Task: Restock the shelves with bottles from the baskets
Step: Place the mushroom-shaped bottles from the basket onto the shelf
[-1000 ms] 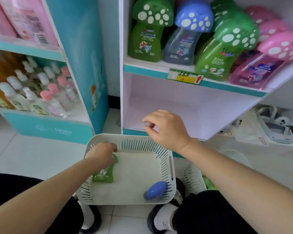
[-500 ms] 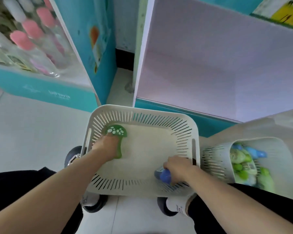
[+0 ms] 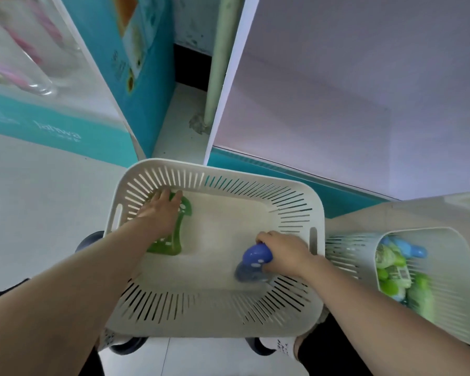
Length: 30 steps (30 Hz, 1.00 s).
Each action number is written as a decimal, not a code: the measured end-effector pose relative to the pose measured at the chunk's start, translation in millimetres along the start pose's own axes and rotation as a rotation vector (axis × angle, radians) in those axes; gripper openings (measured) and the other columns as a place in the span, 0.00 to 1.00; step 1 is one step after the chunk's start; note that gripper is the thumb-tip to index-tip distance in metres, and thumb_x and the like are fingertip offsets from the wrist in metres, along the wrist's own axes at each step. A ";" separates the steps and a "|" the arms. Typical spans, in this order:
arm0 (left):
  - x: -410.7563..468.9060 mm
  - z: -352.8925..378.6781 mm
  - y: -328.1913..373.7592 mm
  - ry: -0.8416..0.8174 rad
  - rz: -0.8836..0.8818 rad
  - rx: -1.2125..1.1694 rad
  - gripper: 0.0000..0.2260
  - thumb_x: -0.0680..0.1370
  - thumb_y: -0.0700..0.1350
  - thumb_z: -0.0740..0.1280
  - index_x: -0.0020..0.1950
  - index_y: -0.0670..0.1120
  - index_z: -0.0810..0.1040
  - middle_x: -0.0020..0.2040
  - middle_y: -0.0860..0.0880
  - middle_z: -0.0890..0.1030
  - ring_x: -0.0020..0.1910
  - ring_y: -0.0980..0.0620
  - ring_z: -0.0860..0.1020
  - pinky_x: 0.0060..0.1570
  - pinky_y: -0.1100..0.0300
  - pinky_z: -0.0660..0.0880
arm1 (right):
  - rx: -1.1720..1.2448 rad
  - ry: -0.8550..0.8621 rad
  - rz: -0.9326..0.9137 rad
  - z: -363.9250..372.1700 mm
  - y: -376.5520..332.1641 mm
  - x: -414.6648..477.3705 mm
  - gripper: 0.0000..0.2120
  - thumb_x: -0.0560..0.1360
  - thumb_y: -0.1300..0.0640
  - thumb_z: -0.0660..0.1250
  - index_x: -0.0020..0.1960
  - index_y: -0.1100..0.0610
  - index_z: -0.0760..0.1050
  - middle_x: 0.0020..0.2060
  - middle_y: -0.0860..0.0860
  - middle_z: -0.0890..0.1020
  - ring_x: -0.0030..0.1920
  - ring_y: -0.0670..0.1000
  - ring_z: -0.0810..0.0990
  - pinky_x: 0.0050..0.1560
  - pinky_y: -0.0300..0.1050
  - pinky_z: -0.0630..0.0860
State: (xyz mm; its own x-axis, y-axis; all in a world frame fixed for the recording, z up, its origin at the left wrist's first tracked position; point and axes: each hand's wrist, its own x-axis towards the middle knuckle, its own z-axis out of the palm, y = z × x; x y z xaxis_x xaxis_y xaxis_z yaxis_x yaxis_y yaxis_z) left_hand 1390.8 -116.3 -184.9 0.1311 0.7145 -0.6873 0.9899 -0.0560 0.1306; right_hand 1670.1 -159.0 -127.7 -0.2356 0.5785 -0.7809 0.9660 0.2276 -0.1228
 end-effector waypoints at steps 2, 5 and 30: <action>0.9 1.1 -0.2 0.003 -0.012 0.041 0.33 0.76 0.44 0.65 0.77 0.47 0.52 0.75 0.40 0.54 0.74 0.40 0.58 0.69 0.45 0.65 | 0.057 0.019 0.029 1.4 3.1 5.0 0.22 0.68 0.47 0.70 0.60 0.47 0.69 0.54 0.49 0.75 0.50 0.54 0.77 0.50 0.47 0.73; -3.3 11.6 -1.1 -0.021 0.002 0.035 0.27 0.75 0.45 0.67 0.72 0.47 0.63 0.69 0.41 0.60 0.68 0.41 0.66 0.62 0.49 0.71 | 0.074 0.023 0.061 2.9 5.6 8.9 0.25 0.71 0.46 0.68 0.66 0.46 0.67 0.57 0.51 0.74 0.55 0.57 0.76 0.55 0.49 0.72; -96.8 -79.4 31.8 -0.024 0.186 -0.080 0.26 0.68 0.49 0.76 0.63 0.51 0.72 0.59 0.51 0.76 0.57 0.50 0.74 0.58 0.54 0.73 | 0.236 0.334 0.057 -54.5 -41.0 -71.6 0.23 0.63 0.45 0.74 0.52 0.48 0.67 0.47 0.48 0.78 0.46 0.51 0.75 0.41 0.44 0.69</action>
State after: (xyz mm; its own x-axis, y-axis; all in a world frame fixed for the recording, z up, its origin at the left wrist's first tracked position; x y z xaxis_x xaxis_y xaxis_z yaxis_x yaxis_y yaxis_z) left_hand 1405.2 -131.9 -57.5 0.3130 0.6805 -0.6625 0.9413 -0.1291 0.3121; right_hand 1641.5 -167.1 -33.3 -0.1649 0.8164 -0.5535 0.9673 0.0242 -0.2524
